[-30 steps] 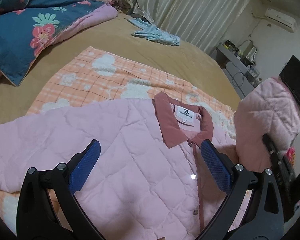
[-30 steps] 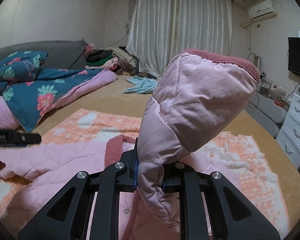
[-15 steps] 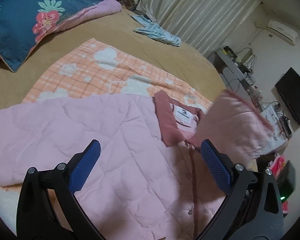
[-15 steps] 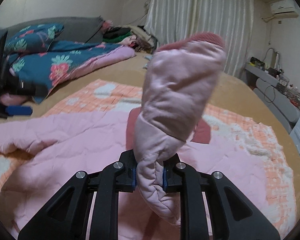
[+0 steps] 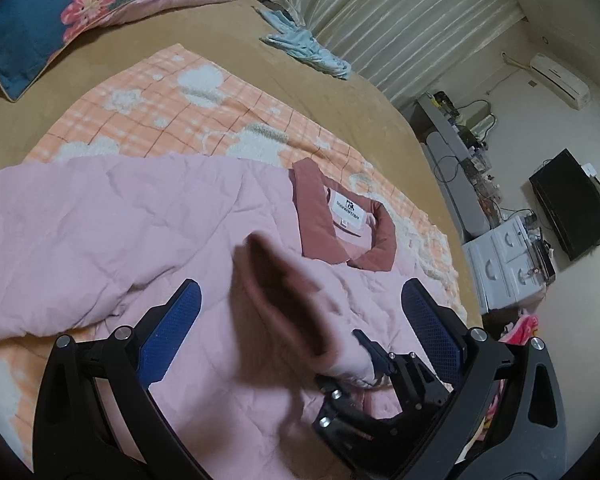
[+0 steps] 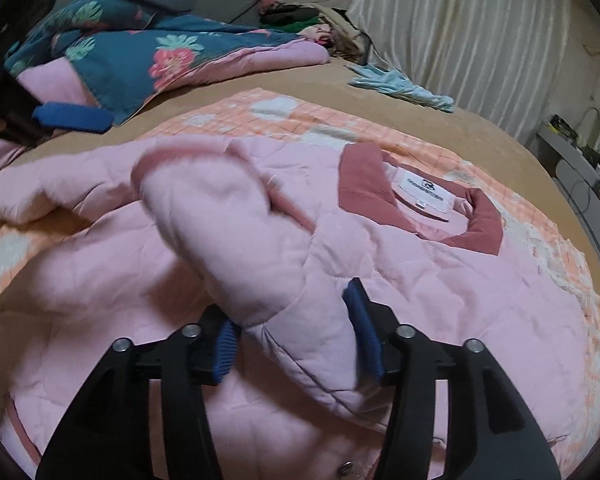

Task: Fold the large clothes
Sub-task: 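Grasp the folded sleeve's mauve cuff with the left tool, straighten it, release, then move the left tool over to the other jacket sleeve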

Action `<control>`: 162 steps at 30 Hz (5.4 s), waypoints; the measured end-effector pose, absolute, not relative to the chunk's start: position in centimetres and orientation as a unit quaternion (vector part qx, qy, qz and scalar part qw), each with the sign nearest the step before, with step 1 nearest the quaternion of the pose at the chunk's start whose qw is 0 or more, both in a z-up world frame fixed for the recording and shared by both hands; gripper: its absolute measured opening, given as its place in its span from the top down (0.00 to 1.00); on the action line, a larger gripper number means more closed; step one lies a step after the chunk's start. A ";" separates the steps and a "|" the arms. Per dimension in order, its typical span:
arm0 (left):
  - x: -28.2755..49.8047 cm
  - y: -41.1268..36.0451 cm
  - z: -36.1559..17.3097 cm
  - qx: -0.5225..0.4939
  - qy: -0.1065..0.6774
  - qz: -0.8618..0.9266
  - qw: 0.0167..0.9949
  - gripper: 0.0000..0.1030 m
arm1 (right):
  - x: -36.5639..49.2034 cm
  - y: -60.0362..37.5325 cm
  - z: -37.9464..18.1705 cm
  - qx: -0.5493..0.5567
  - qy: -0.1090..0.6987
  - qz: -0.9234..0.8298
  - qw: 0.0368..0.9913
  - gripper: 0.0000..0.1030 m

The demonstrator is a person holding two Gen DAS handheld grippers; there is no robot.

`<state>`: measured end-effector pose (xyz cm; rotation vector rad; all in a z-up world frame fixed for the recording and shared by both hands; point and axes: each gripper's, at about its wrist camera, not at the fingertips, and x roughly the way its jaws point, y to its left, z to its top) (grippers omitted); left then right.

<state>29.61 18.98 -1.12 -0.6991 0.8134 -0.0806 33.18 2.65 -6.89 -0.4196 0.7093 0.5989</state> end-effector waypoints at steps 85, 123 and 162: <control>27.6 14.6 -6.8 -0.134 0.471 0.074 0.869 0.09 | 37.2 -18.7 -6.6 -0.006 0.470 0.086 0.879 0.06; 16.6 23.2 -2.7 -0.204 0.416 0.174 0.869 0.09 | 28.7 -5.7 4.2 -0.050 0.369 0.200 0.906 0.04; 10.7 34.7 -8.8 -0.325 0.382 0.285 0.817 0.09 | 23.5 15.8 1.9 -0.156 0.373 0.359 0.842 0.04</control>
